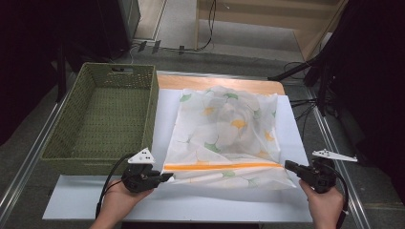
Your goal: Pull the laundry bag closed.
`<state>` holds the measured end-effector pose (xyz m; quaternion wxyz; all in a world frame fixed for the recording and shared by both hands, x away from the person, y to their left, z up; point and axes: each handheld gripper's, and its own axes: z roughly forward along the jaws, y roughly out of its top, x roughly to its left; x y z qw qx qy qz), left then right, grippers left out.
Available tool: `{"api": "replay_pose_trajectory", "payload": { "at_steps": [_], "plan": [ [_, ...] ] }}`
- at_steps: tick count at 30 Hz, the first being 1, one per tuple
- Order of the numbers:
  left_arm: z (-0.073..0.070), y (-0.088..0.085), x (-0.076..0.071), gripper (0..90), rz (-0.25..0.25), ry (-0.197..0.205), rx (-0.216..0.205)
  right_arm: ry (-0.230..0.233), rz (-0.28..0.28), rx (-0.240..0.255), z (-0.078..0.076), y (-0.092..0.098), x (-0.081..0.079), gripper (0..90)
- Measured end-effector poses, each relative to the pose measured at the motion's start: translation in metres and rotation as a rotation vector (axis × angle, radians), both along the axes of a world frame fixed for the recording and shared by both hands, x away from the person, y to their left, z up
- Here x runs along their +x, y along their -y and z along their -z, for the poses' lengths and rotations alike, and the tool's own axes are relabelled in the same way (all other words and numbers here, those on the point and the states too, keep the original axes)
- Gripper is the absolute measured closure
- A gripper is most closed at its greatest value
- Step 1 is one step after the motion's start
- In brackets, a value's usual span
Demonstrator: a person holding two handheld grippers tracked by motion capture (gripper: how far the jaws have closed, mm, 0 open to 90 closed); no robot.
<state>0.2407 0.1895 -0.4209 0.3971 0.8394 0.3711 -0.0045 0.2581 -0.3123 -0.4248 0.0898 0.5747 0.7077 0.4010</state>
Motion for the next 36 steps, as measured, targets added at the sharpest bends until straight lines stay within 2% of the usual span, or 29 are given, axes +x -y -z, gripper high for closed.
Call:
{"api": "replay_pose_trajectory", "payload": {
  "at_steps": [3, 4, 9, 11, 13, 16, 20, 23, 24, 25, 27, 30, 32, 36],
  "plan": [
    [0.005, 0.004, -0.002, 88.9, 0.014, -0.015, 0.008, 0.003, 0.006, -0.009, 0.0, 0.0, 0.0, 90.0],
    [0.01, 0.008, -0.005, 88.8, 0.042, -0.024, 0.032, 0.017, 0.015, -0.01, 0.0, 0.001, 0.0, 90.0],
    [0.014, 0.009, -0.005, 88.3, 0.044, -0.033, 0.03, 0.011, 0.02, -0.009, 0.002, 0.003, 0.001, 90.0],
    [0.015, 0.008, -0.004, 86.3, 0.043, -0.05, 0.035, 0.007, 0.013, -0.003, 0.003, 0.001, 0.002, 90.0],
    [0.013, 0.008, -0.004, 78.8, 0.045, -0.058, 0.035, 0.011, 0.001, -0.004, 0.004, -0.002, 0.002, 90.0],
    [0.007, 0.007, -0.007, 69.5, 0.047, -0.032, 0.036, 0.018, -0.027, -0.017, 0.004, -0.005, 0.002, 89.7],
    [0.002, 0.002, -0.009, 58.2, 0.034, 0.001, 0.015, 0.026, -0.037, -0.016, 0.005, -0.006, 0.002, 89.1],
    [-0.001, -0.002, -0.009, 51.3, 0.034, 0.019, -0.008, 0.049, -0.049, 0.017, 0.005, -0.004, 0.001, 78.1],
    [-0.001, -0.002, -0.009, 48.8, 0.034, 0.019, -0.008, 0.049, -0.049, 0.017, 0.005, -0.004, 0.001, 78.1],
    [-0.003, -0.005, -0.011, 48.1, 0.035, 0.035, -0.024, 0.079, -0.056, 0.021, 0.006, -0.004, 0.0, 70.2],
    [-0.006, -0.007, -0.012, 45.7, 0.037, 0.049, -0.025, 0.096, -0.066, 0.035, 0.006, -0.004, 0.0, 64.7],
    [-0.012, -0.014, -0.014, 42.0, 0.032, 0.079, -0.058, 0.143, -0.092, 0.052, 0.006, -0.006, 0.0, 57.3],
    [-0.013, -0.017, -0.016, 40.3, 0.025, 0.085, -0.056, 0.175, -0.113, 0.049, 0.007, -0.008, -0.001, 53.4],
    [-0.013, -0.02, -0.02, 39.3, 0.037, 0.106, -0.037, 0.186, -0.159, 0.054, 0.009, -0.013, 0.002, 47.7]
  ]
}}
